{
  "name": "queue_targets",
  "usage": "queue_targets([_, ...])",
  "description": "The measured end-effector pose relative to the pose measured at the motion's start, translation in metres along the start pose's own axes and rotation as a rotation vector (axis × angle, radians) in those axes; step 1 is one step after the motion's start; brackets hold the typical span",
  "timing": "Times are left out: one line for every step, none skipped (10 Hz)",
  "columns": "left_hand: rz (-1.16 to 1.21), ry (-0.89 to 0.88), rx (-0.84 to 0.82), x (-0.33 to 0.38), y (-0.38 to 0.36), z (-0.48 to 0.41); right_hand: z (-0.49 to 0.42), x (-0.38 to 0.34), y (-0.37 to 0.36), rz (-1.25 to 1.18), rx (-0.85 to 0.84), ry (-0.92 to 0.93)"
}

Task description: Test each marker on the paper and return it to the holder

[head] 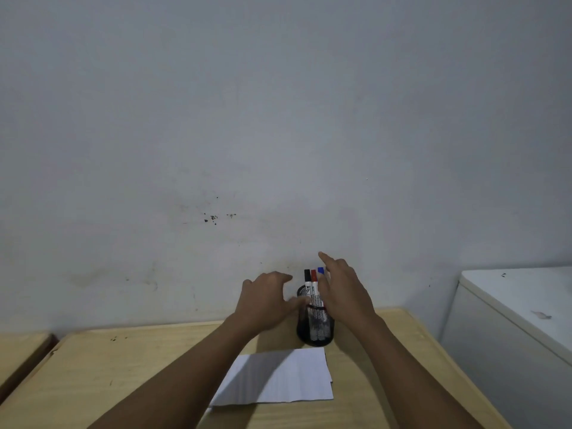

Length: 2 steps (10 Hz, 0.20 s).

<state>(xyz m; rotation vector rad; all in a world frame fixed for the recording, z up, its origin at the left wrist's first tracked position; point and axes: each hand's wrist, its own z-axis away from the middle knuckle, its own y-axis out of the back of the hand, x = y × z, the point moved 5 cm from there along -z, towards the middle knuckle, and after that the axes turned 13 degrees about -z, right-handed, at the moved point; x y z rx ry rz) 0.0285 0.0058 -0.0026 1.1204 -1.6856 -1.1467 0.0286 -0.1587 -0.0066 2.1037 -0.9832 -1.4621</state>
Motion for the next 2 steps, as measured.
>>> queue_targets([-0.035,0.043,0.044,-0.026,0.019,0.014,0.014,-0.024,-0.001,0.016,-0.024,0.036])
queue_targets([-0.051,0.100,0.096,-0.050,0.037,0.031,0.029,-0.046,-0.006,0.005,-0.034,0.060])
